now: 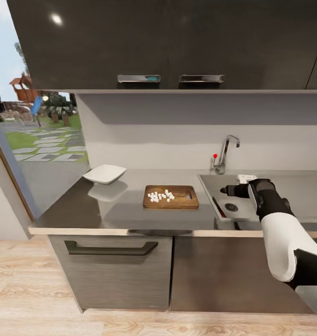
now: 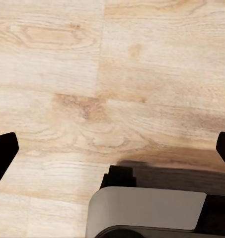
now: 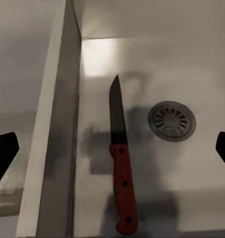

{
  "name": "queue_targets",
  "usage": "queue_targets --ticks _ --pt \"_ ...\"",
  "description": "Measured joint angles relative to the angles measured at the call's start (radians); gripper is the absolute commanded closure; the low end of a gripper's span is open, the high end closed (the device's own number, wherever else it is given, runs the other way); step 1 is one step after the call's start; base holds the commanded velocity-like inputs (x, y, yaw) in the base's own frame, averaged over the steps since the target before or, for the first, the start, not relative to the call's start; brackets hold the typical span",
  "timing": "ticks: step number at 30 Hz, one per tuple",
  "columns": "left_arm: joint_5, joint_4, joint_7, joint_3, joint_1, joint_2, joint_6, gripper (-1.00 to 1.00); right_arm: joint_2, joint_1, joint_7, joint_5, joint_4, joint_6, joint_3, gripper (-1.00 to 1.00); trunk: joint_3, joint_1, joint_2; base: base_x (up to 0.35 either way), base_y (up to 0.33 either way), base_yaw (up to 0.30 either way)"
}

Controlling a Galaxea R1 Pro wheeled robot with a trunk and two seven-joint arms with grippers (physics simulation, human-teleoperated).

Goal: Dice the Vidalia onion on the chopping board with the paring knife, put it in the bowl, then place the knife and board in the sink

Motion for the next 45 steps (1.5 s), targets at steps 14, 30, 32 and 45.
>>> queue_targets --ticks 14,30,32,45 --pt "0.000 0.000 0.000 0.000 0.000 0.000 0.000 -1.00 -0.001 0.000 -0.001 0.001 0.000 0.002 -0.025 -1.00 0.000 0.000 0.000 -0.056 0.283 0.000" --pt "0.000 0.000 0.000 0.000 0.000 0.000 0.001 -1.00 0.000 0.000 -0.001 0.001 -0.001 0.001 -0.026 -1.00 0.000 0.000 0.000 -0.002 0.143 0.000" --pt "0.000 0.000 0.000 0.000 0.000 0.000 0.001 -1.00 0.000 0.000 -0.001 0.000 -0.001 0.001 -0.026 -1.00 0.000 0.000 0.000 0.000 0.002 0.000" --pt "0.000 0.000 -0.001 0.000 0.000 0.001 0.002 -1.00 0.004 0.000 -0.003 -0.001 -0.001 0.000 -0.024 -1.00 0.000 0.000 0.000 0.082 -0.087 0.000"
